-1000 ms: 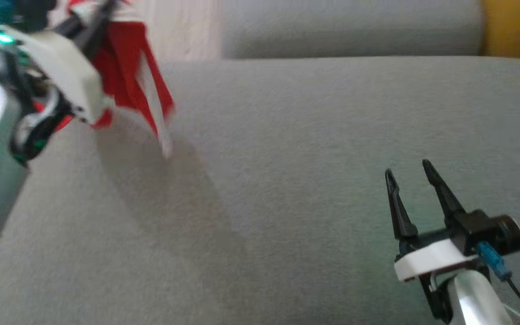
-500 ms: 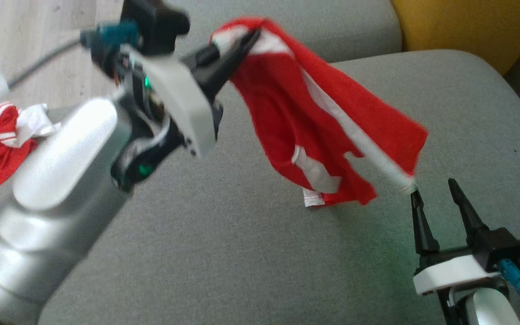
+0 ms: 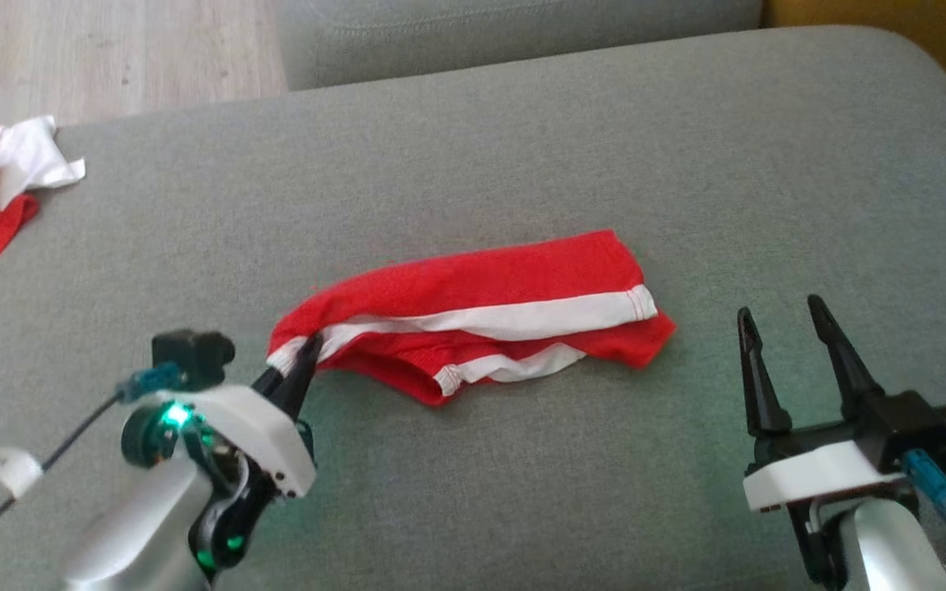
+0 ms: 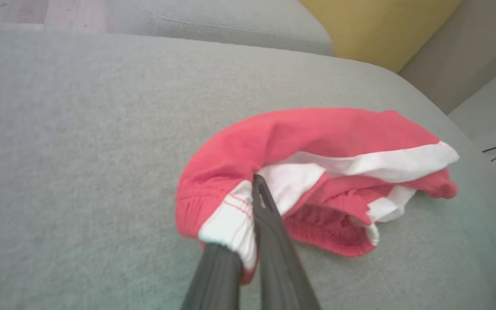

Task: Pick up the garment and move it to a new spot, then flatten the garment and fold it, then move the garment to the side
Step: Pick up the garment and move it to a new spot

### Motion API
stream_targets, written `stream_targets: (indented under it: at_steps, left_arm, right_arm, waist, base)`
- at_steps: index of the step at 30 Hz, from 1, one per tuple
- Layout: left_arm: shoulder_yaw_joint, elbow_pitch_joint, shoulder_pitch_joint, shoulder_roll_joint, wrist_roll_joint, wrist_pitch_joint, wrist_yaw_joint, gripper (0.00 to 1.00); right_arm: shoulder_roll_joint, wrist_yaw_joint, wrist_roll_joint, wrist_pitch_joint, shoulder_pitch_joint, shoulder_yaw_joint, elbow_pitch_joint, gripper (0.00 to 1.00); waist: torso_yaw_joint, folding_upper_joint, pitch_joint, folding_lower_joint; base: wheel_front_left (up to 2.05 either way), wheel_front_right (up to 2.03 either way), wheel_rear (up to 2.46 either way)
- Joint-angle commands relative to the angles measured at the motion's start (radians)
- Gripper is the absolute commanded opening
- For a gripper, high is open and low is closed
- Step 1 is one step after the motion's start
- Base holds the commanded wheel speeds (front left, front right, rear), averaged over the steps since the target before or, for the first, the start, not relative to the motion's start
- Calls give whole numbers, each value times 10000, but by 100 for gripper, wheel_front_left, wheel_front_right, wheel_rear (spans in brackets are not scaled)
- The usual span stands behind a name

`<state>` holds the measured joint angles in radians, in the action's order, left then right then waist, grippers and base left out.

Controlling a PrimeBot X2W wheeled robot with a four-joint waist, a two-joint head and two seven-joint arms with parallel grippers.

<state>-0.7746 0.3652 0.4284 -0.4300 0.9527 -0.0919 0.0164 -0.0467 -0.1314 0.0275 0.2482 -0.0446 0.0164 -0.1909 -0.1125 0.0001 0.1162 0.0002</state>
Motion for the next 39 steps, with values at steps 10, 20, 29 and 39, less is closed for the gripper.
stream_targets:
  at_steps: [10,20,29,39]
  left_arm:
    - [670,823,-26,530,-77,1861,-25,100]
    - [793,670,-1324,917,-321,3255,-428,100]
    - [1271,-273,-2638,757,-773,3504,-1316,100]
    - [2875,-2130,-4238,1050,-2427,3534,-2254,100]
  right_arm:
    - [-36,7,99,132,-537,170,295,100]
    - [-36,7,155,128,-317,2,50,100]
    - [-36,7,156,81,276,-277,109,100]
    - [-35,7,-185,82,1059,-376,290,100]
  waist:
    - [374,-1,282,-2]
    - [691,-1,-647,-2]
    - [1029,-1,-1398,-2]
    - [1271,-1,-1832,-2]
  base:
    - [0,0,0]
    - [0,0,0]
    - [0,0,0]
    - [0,0,0]
